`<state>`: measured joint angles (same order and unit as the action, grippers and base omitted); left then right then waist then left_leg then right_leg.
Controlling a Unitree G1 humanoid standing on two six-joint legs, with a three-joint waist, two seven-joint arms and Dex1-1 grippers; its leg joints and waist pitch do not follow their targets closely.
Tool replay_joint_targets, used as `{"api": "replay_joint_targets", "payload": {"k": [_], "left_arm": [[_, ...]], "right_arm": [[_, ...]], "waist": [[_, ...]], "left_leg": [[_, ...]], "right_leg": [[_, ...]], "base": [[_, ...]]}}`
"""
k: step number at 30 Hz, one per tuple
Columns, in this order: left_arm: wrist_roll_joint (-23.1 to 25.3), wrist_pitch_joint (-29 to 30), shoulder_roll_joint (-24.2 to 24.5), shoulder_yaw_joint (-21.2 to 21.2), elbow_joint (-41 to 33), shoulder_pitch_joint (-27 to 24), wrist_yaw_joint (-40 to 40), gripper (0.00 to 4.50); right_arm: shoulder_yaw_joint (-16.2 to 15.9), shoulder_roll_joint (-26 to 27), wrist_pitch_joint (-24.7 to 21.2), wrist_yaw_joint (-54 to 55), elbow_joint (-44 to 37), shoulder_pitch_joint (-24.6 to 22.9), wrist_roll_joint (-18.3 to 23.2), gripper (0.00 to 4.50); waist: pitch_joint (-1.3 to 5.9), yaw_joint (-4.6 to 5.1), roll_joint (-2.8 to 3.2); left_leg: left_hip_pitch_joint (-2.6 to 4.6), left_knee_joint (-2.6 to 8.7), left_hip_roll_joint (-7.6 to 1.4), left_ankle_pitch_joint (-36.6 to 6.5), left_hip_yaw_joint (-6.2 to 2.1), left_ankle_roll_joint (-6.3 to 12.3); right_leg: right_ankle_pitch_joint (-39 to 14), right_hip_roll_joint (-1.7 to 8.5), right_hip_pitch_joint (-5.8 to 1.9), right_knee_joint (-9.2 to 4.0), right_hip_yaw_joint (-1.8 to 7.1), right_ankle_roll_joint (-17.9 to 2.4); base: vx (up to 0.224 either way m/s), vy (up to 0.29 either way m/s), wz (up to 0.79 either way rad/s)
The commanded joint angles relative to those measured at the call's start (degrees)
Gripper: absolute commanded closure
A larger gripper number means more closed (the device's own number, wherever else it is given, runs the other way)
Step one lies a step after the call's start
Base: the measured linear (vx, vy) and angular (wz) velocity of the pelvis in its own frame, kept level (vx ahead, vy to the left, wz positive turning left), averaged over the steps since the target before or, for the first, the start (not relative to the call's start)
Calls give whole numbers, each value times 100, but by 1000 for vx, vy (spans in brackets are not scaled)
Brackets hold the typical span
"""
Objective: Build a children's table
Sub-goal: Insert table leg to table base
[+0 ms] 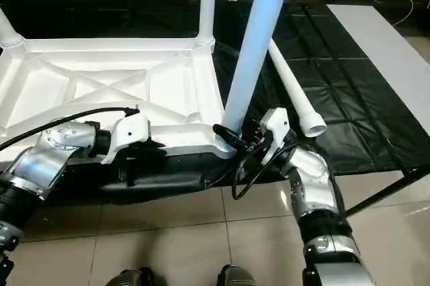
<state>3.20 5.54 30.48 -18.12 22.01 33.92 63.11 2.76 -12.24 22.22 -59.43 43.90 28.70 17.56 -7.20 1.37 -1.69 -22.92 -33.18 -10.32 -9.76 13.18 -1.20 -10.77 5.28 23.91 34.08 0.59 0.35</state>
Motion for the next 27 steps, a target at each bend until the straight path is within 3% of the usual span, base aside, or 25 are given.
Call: {"api": "replay_joint_targets", "payload": {"k": [1, 10, 14, 20, 27], "left_arm": [[151, 168, -57, 73, 48, -155, -453, 450], [177, 675, -211, 162, -173, -161, -778, 450], [288, 1183, -516, 205, -445, -160, -1287, 450], [448, 2359, -1353, 378, -873, -58, -2376, 450], [590, 3221, -2449, 655, -911, 222, -3694, 450]], "right_arm": [[-94, 21, -206, 252, 529, -348, -339, 259], [69, 287, -10, 1254, 759, -360, -433, 259], [57, 410, 36, 2225, 1111, -176, -736, 259], [27, 620, -222, 4089, 1641, 218, -1187, 259], [125, 927, -470, 5922, 1985, 412, -1433, 259]], "waist": [[294, 35, 89], [270, 67, 105], [262, 93, 110], [228, 168, 80], [240, 172, 58]], "left_leg": [[249, 494, -321, -1775, -156, 138], [241, 536, -321, -2036, -172, -69], [234, 543, -321, -2112, -174, -148], [222, 537, -300, -2365, -195, -223], [209, 526, -270, -2382, -186, -191]], "right_leg": [[-1039, 172, -74, -392, 107, -1509], [-1296, 166, -42, -428, 111, -1369], [-1402, 173, -29, -443, 116, -1320], [-1885, 172, 21, -507, 116, -1070], [-1766, 127, 55, -542, 106, -797]], "base": [[0, 0, 0], [0, 0, 0], [0, 0, 0], [0, 0, 0], [0, 0, 0]]}}
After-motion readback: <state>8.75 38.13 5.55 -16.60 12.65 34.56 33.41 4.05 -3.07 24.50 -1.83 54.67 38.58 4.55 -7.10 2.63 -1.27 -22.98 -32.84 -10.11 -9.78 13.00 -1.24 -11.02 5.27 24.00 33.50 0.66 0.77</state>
